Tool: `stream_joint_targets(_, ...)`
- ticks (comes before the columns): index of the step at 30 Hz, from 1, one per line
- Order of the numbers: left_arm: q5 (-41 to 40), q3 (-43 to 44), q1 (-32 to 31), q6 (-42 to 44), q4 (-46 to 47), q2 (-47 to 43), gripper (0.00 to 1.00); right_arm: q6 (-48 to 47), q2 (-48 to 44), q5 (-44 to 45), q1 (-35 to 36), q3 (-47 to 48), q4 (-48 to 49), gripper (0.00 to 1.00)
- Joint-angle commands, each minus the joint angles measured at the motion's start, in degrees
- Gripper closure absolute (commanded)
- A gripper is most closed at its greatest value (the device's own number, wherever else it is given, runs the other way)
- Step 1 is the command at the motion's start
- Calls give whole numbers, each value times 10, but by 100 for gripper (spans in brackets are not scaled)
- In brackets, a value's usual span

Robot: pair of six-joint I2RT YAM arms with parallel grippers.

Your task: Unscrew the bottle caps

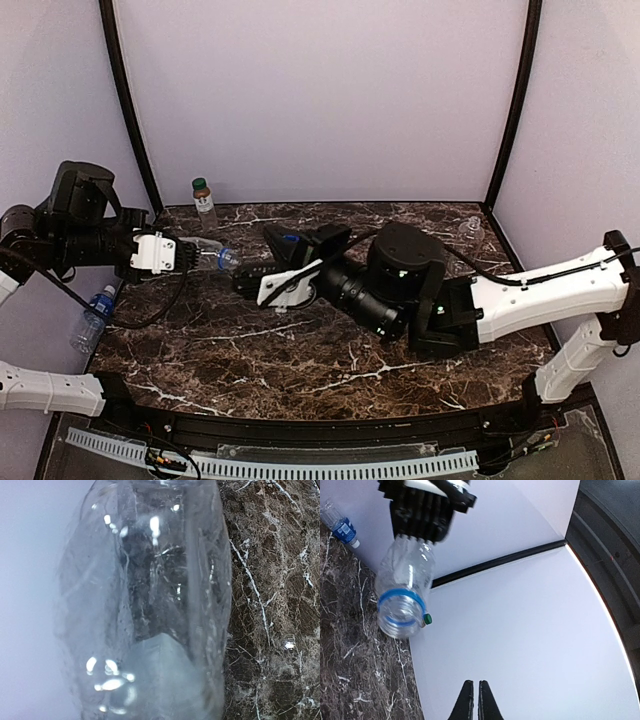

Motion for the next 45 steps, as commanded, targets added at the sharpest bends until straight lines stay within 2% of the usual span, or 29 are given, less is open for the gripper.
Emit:
stream_joint_targets(1, -29, -6, 2, -8, 36, 1, 91, 188, -62, 10, -40, -30, -53, 100)
stream_joint_targets(5, -38, -5, 3, -10, 51, 1, 91, 447, -123, -49, -133, -52, -198, 100)
stream_joint_targets(7, -40, -5, 3, -10, 53, 1, 91, 556, -151, -94, -186, -90, -235, 100)
stream_joint_targets(13, -40, -5, 3, -11, 55, 1, 91, 837, -191, -219, -318, -254, -239, 100)
stream_joint_targets(17, -39, -1, 2, -10, 57, 5, 91, 964, -150, -314, -398, -301, -233, 100)
stream_joint_targets(21, -38, 3, 3, -12, 57, 7, 91, 1016, -63, -340, -441, -266, -281, 100)
stream_joint_targets(27, -42, 0, 3, -9, 54, 4, 91, 1010, 75, -229, -444, -118, -488, 100)
stream_joint_targets(30, -41, -3, 2, -5, 58, 5, 91, 1003, 127, -270, -443, -66, -532, 100)
stream_joint_targets(33, -40, -2, 3, -6, 57, 5, 91, 1018, 137, -356, -443, -58, -513, 100)
stream_joint_targets(41, -41, -2, 2, 0, 58, 4, 91, 1022, 158, -311, -442, -10, -611, 100)
stream_joint_targets(45, -39, -1, 2, 0, 59, 2, 91, 1024, 163, -320, -441, 0, -628, 92)
